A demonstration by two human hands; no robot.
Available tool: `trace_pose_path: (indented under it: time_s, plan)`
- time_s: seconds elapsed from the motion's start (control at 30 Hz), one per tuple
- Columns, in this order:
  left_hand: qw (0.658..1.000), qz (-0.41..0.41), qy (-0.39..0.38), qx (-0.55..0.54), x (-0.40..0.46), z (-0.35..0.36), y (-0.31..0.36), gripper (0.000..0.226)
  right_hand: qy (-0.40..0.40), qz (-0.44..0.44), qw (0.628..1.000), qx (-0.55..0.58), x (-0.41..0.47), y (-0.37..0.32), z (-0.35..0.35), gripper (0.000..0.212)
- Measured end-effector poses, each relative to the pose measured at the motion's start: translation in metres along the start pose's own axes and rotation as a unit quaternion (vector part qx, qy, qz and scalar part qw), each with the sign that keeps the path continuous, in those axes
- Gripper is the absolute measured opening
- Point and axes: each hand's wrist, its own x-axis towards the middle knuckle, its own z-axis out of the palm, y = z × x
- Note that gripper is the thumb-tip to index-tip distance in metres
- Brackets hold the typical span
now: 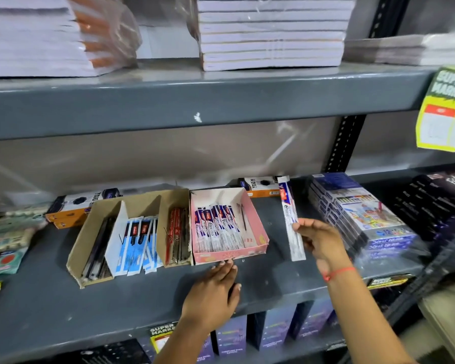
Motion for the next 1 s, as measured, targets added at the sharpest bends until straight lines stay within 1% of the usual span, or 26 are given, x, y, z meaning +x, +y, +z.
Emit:
trace_pose_path:
  time_s: [0.1,0.2,0.4,0.5,0.6,0.7,0.83,0.93,1.0]
  plan:
    - [1.0,-0.009,-0.003,-0.012,-0.001,-0.003,0.002,0.049,-0.029,-0.029,0.997,0.061,-0.034,-0.004,0.003,0.026]
    - [1.0,-0.015,-0.003,-0.011,-0.001,-0.003,0.002,0.048,-0.057,-0.047,0.994,0.081,-0.054,-0.006,0.006,0.026]
    - [0.999,-0.016,-0.001,-0.03,-0.001,-0.003,0.001,0.048,-0.055,-0.068,0.994,0.061,-0.071,-0.006,0.014,0.022]
    - [1.0,-0.015,0.0,-0.027,-0.001,-0.005,0.001,0.048,-0.057,-0.061,0.995,0.049,-0.072,-0.005,0.018,0.021]
    - [1.0,-0.019,0.001,-0.021,-0.002,-0.007,0.002,0.047,-0.076,-0.049,0.995,0.031,-0.068,-0.002,0.03,0.021]
    - [1.0,-0.006,0.013,-0.003,-0.003,-0.009,0.001,0.046,-0.086,-0.043,0.995,-0.019,-0.055,-0.004,0.058,0.02]
    - [1.0,-0.004,0.001,-0.004,-0.001,-0.007,0.002,0.048,-0.069,-0.057,0.99,-0.105,-0.019,-0.007,0.099,0.033]
    - [1.0,-0.001,0.021,-0.014,0.001,-0.006,0.0,0.049,-0.052,-0.08,0.974,-0.208,0.01,0.001,0.123,0.037]
    - [1.0,0.006,0.014,-0.026,-0.001,-0.005,-0.001,0.047,-0.054,-0.079,0.957,-0.273,0.025,0.012,0.133,0.03]
